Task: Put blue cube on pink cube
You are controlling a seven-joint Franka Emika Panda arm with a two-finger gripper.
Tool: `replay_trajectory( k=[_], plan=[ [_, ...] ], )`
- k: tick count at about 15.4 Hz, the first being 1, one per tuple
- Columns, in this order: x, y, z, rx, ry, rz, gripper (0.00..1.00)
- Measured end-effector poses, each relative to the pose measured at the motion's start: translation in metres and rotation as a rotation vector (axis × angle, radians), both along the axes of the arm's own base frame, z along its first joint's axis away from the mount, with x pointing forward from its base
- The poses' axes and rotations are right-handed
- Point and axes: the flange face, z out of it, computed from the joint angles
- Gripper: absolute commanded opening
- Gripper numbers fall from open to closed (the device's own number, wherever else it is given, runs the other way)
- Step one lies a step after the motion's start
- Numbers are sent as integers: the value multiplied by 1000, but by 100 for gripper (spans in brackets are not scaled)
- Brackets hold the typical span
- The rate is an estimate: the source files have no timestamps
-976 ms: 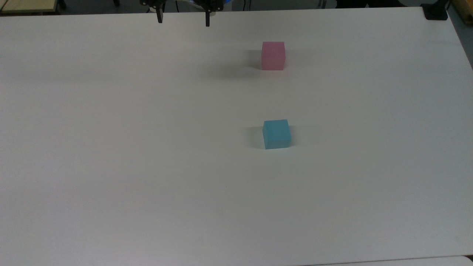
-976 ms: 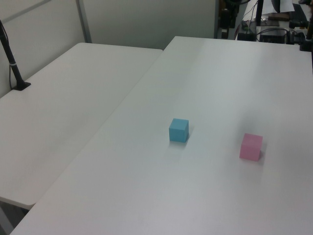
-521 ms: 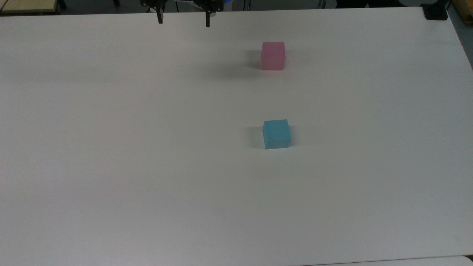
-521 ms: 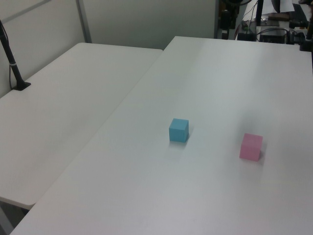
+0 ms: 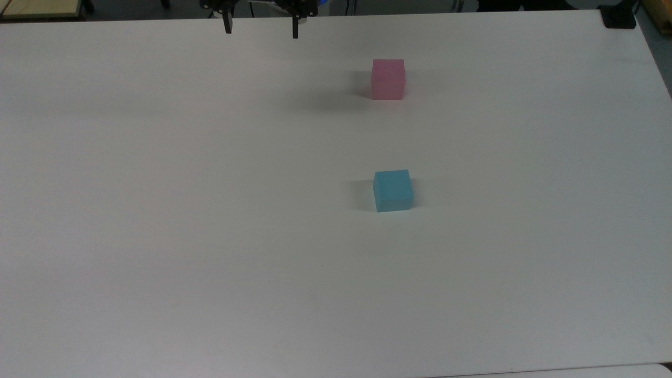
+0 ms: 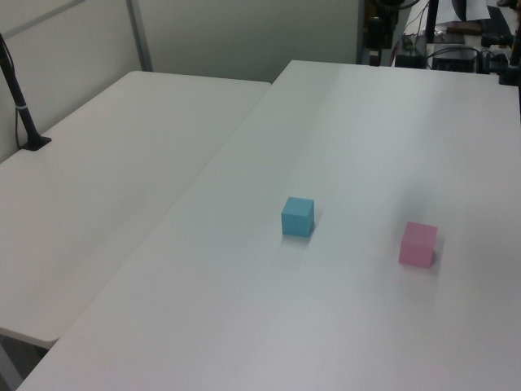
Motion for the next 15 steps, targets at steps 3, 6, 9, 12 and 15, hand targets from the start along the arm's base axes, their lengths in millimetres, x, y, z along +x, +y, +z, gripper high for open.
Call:
replay_trajectory(
  k=[3,6,9,12,15],
  plan=[
    [0,0,0,0,2,0,100],
    [0,0,0,0,2,1,100],
    [0,1,-1,0,5,1,100],
    [-2,1,-2,-1,18,1,100],
    [-2,2,-2,-1,20,3,100]
  ],
)
